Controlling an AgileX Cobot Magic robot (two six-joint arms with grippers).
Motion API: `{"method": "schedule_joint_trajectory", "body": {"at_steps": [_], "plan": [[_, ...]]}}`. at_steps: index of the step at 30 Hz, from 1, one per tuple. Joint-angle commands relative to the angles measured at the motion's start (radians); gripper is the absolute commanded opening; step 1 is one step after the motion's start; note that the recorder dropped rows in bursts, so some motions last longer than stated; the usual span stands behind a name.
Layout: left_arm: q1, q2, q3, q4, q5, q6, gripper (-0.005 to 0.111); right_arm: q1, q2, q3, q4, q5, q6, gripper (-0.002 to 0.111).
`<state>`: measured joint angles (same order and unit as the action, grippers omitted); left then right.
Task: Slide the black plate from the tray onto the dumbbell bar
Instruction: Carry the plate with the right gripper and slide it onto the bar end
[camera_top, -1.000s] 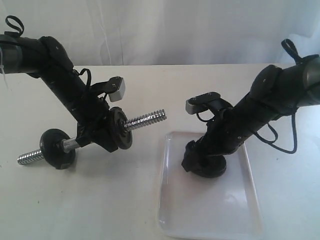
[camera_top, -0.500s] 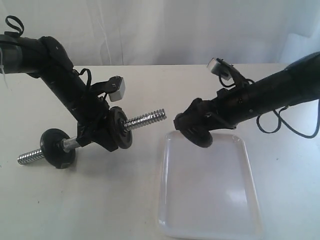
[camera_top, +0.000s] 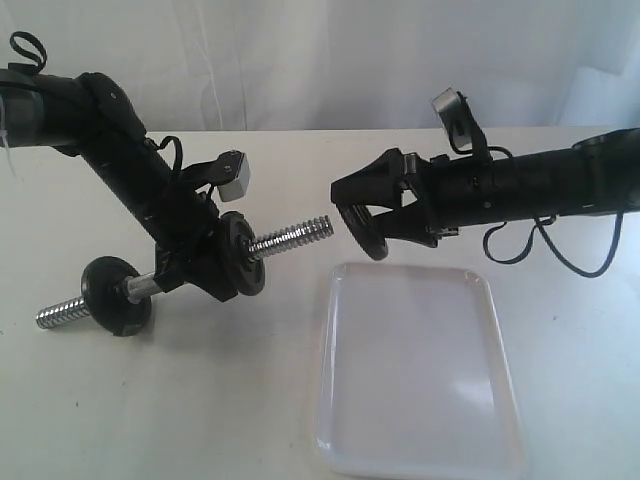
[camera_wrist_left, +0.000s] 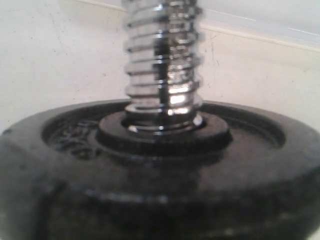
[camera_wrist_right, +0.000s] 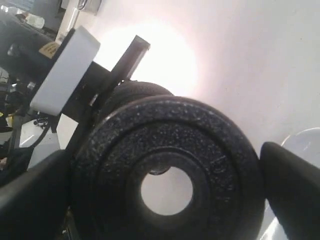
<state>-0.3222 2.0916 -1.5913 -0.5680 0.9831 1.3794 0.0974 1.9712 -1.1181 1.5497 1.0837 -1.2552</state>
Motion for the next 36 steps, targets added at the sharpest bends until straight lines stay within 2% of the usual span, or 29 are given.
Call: {"method": "schedule_joint_trajectory", "body": {"at_steps": [1, 10, 17, 36], "plan": [[0.004, -0.056, -0.010, -0.146, 0.052, 0.004, 0.000, -0.011, -0.001, -0.011, 0.099, 0.081, -0.023, 0.000], [0.004, -0.056, -0.010, -0.169, 0.052, 0.008, 0.000, -0.008, 0.037, -0.011, 0.195, 0.088, -0.053, 0.000], [0.004, -0.056, -0.010, -0.180, 0.052, 0.010, 0.000, -0.008, 0.048, -0.011, 0.195, 0.082, -0.112, 0.000], [0.004, -0.056, -0.010, -0.190, 0.056, 0.011, 0.000, 0.036, 0.048, -0.034, 0.195, 0.087, -0.104, 0.000]]}}
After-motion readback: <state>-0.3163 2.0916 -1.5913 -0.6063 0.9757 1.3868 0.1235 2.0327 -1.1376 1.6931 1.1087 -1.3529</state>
